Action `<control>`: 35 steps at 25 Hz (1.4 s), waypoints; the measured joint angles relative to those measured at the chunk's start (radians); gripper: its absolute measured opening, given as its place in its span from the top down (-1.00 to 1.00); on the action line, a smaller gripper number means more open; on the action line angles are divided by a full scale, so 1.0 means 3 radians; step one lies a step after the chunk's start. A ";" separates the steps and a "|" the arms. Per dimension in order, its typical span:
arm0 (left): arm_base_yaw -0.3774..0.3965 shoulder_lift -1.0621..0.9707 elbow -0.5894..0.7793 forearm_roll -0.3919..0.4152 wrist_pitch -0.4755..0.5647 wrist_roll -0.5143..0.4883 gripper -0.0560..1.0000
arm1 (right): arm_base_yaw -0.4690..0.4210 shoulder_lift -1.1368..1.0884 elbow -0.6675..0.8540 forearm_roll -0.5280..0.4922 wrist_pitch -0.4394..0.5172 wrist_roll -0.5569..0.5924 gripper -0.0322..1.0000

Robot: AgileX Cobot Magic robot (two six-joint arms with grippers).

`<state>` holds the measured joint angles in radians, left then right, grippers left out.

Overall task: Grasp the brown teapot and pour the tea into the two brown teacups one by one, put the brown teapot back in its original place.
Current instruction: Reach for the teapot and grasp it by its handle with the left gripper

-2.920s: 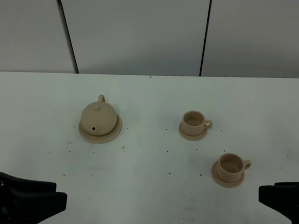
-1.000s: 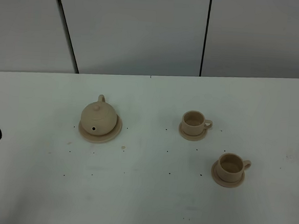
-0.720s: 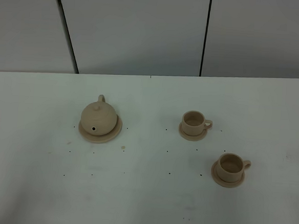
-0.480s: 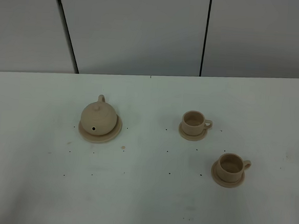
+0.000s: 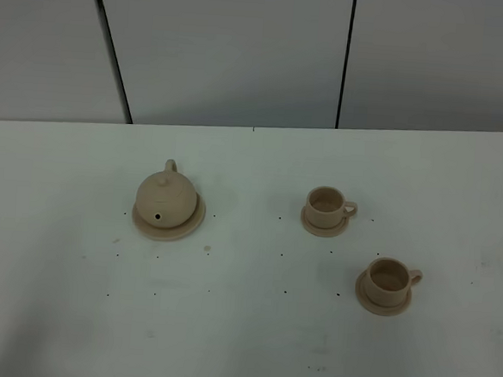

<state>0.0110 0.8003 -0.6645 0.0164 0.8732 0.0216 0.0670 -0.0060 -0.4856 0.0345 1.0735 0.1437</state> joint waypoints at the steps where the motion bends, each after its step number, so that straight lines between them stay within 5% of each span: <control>1: 0.0000 0.0000 0.0000 0.0000 0.0000 -0.0005 0.15 | -0.0008 0.0000 0.0000 0.0000 0.0000 0.0003 0.20; 9: 0.0000 0.0000 0.0000 0.0004 0.0000 -0.0045 0.15 | -0.0338 0.0000 0.0000 0.0000 0.0000 0.0003 0.20; 25: 0.0000 0.0279 -0.0408 -0.0013 -0.0083 0.0017 0.15 | -0.0360 0.0000 0.0000 0.0000 0.0000 0.0004 0.20; 35: 0.0000 0.1051 -0.0983 -0.0538 -0.0287 0.0652 0.15 | -0.0360 0.0000 0.0000 0.0000 0.0000 0.0010 0.20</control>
<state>0.0110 1.1157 -0.9594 -0.1450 0.7870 0.2173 -0.0409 -0.0060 -0.4856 0.0345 1.0735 0.1467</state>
